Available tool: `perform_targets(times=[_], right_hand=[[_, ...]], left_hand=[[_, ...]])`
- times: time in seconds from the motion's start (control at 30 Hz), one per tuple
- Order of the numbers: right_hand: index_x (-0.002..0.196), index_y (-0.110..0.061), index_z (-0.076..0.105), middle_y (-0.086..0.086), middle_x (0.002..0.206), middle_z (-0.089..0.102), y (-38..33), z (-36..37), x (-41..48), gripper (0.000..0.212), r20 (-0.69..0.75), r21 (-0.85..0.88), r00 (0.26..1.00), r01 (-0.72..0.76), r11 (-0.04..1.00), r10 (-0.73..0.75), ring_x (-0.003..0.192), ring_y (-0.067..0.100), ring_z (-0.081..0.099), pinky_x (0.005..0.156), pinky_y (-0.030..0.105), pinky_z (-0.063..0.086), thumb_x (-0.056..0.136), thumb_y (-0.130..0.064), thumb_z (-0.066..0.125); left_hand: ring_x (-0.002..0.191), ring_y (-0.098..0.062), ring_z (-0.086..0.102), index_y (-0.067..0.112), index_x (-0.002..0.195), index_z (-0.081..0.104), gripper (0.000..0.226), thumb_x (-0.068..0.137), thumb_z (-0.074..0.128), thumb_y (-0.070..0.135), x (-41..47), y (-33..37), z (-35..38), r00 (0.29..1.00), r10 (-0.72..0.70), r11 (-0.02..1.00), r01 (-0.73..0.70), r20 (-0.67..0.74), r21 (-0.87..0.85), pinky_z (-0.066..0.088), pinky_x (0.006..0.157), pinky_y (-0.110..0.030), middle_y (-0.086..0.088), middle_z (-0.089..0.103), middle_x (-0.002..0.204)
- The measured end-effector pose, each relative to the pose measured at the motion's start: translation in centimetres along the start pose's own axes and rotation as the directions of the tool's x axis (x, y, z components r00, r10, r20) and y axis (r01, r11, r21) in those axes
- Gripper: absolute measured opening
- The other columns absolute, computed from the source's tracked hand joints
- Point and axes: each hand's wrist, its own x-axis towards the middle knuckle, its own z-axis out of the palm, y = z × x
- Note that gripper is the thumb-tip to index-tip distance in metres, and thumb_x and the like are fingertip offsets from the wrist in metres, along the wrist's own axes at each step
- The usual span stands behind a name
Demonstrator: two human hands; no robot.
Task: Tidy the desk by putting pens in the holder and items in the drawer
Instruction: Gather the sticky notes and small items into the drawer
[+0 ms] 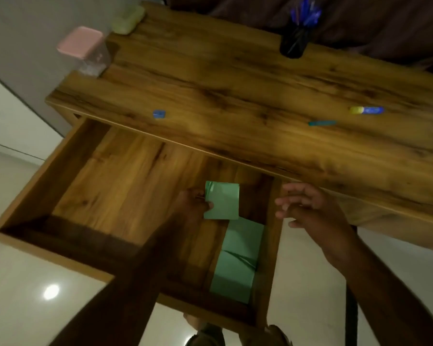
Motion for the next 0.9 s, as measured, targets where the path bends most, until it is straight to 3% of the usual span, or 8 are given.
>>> perform_targets(times=[0.07, 0.17, 0.27, 0.37, 0.63, 0.7, 0.77, 0.9], right_hand=[[0.116, -0.022, 0.066, 0.001, 0.104, 0.076, 0.8, -0.5, -0.3, 0.032, -0.014, -0.030, 1.000, 0.003, 1.000, -0.004, 0.090, 0.017, 0.075, 0.065, 0.020, 0.054, 0.094, 0.001, 0.061], [0.115, -0.027, 0.068, -0.008, 0.105, 0.074, 2.1, -0.3, -0.3, 0.032, 0.001, -0.202, 0.999, 0.053, 0.978, -0.054, 0.094, 0.005, 0.070, 0.076, 0.021, 0.052, 0.093, -0.005, 0.063], [0.122, -0.029, 0.066, -0.015, 0.114, 0.067, 2.7, 1.1, 0.1, 0.036, 0.085, -0.304, 0.992, 0.116, 0.945, -0.095, 0.098, -0.007, 0.062, 0.073, 0.004, 0.045, 0.093, -0.007, 0.064], [0.123, -0.031, 0.064, -0.013, 0.120, 0.065, 3.1, 1.8, 0.9, 0.038, 0.072, -0.294, 0.991, 0.133, 0.947, -0.116, 0.101, -0.004, 0.061, 0.076, 0.006, 0.044, 0.093, -0.008, 0.064], [0.120, -0.034, 0.064, -0.017, 0.116, 0.064, 4.6, 1.5, 1.2, 0.035, 0.073, -0.286, 0.994, 0.102, 0.953, -0.084, 0.098, -0.005, 0.061, 0.075, 0.009, 0.045, 0.094, -0.010, 0.064], [0.119, -0.035, 0.063, -0.019, 0.114, 0.064, 4.6, 1.4, 1.4, 0.035, 0.067, -0.287, 0.994, 0.103, 0.952, -0.087, 0.099, -0.005, 0.060, 0.076, 0.010, 0.044, 0.094, -0.011, 0.065], [0.119, -0.036, 0.063, -0.019, 0.113, 0.063, 4.4, 1.3, 1.7, 0.036, 0.065, -0.295, 0.993, 0.110, 0.949, -0.095, 0.100, -0.004, 0.059, 0.079, 0.012, 0.046, 0.093, -0.011, 0.065], [0.121, -0.036, 0.062, -0.018, 0.115, 0.063, 4.3, 1.4, 2.3, 0.036, 0.065, -0.340, 0.991, 0.129, 0.932, -0.114, 0.099, -0.001, 0.060, 0.084, 0.019, 0.049, 0.092, -0.013, 0.066]], left_hand=[[0.102, -0.030, 0.066, 0.023, 0.095, 0.058, 0.022, 0.089, 0.068, 0.003, 1.2, 0.2, 1.7, 1.000, -0.010, 1.000, 0.010, 0.004, -0.010, 0.059, 0.081, -0.047, -0.012, 0.065, 0.113], [0.097, -0.028, 0.066, 0.020, 0.094, 0.057, 0.023, 0.089, 0.067, 0.000, 2.7, 0.8, 4.1, 0.999, -0.021, 0.999, 0.023, 0.046, -0.042, 0.058, 0.068, -0.035, -0.012, 0.064, 0.110], [0.099, -0.034, 0.067, 0.020, 0.090, 0.060, 0.024, 0.085, 0.069, -0.003, 3.7, 0.5, 5.3, 0.999, -0.017, 0.999, 0.015, 0.038, 0.032, 0.060, 0.073, -0.044, -0.016, 0.066, 0.109], [0.098, -0.037, 0.068, 0.023, 0.087, 0.064, 0.027, 0.083, 0.071, -0.003, 4.6, -0.1, 6.0, 1.000, -0.006, 0.993, 0.004, 0.020, 0.118, 0.057, 0.084, -0.058, -0.017, 0.069, 0.108], [0.099, -0.030, 0.068, 0.008, 0.115, 0.066, 0.030, 0.085, 0.071, 0.004, 5.3, 2.0, 8.5, 0.995, 0.082, 0.934, -0.097, 0.057, 0.344, 0.060, 0.081, -0.046, -0.011, 0.071, 0.112], [0.104, -0.029, 0.067, 0.009, 0.117, 0.065, 0.033, 0.085, 0.071, 0.008, 5.6, 2.4, 9.0, 0.993, 0.109, 0.886, -0.119, 0.049, 0.449, 0.056, 0.077, -0.036, -0.010, 0.070, 0.116], [0.108, -0.029, 0.065, 0.011, 0.122, 0.063, 0.038, 0.085, 0.071, 0.011, 5.7, 2.6, 9.2, 0.985, 0.155, 0.762, -0.167, 0.074, 0.626, 0.049, 0.076, -0.031, -0.009, 0.068, 0.119], [0.115, -0.031, 0.061, 0.011, 0.131, 0.057, 0.048, 0.084, 0.070, 0.012, 5.6, 2.3, 9.1, 0.976, 0.163, 0.621, -0.213, 0.141, 0.755, 0.052, 0.088, -0.037, -0.012, 0.065, 0.127]])
